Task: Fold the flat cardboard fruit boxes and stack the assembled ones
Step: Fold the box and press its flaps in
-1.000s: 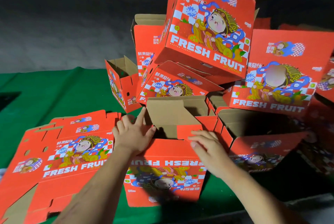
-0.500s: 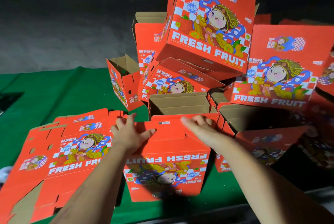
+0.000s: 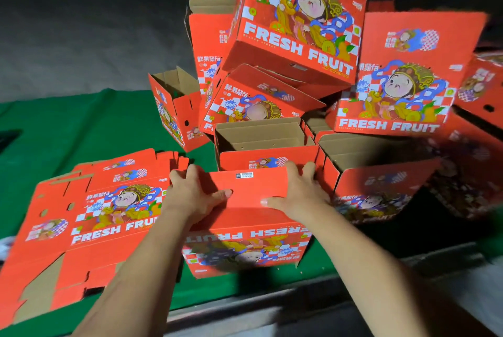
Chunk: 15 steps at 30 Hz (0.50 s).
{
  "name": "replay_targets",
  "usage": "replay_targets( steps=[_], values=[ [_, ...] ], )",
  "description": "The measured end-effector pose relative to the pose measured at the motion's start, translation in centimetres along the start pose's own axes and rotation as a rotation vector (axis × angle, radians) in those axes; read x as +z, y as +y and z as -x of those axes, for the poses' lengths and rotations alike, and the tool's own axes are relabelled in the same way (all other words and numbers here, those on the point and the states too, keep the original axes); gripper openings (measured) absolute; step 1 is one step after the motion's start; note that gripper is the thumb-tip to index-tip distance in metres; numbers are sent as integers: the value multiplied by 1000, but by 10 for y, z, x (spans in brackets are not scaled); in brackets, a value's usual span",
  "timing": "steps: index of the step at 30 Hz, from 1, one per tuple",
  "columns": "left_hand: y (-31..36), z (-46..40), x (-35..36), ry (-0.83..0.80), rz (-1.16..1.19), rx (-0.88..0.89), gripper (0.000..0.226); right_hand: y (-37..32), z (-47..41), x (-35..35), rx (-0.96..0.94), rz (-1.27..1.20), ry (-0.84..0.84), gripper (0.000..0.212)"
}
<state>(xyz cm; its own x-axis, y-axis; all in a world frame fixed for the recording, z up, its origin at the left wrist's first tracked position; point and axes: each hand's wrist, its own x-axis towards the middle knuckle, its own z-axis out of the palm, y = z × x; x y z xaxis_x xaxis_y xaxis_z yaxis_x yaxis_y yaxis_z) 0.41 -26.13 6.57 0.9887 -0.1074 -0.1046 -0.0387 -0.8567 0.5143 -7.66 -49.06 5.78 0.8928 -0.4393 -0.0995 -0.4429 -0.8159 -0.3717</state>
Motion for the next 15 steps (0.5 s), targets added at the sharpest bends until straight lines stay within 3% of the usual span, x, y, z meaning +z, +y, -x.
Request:
replay_targets(
  steps=[2,4,6,7,8,10,12,15],
  values=[
    [-6,4,-8,16,356,-70,67,6,3,-3,16,-218,-42,102],
    [-9,18,-23,-69,825,-275,52,6,9,-8,48,-454,-30,96],
    [-12,31,-31,-304,1070,-416,77,5,17,-16,26,-528,66,81],
    [-11,39,-35,-317,1095,-434,84,4,21,-21,0,-542,125,74],
    [-8,49,-39,-242,1103,-391,73,2,27,-27,-27,-560,185,70],
    [1,70,-46,44,1096,-241,24,1,40,-39,-77,-633,338,63],
    [7,88,-56,204,1130,-78,7,-2,55,-51,-129,-715,496,56],
    [6,104,-71,271,1335,126,38,-2,72,-66,-110,-943,580,55]
  ],
)
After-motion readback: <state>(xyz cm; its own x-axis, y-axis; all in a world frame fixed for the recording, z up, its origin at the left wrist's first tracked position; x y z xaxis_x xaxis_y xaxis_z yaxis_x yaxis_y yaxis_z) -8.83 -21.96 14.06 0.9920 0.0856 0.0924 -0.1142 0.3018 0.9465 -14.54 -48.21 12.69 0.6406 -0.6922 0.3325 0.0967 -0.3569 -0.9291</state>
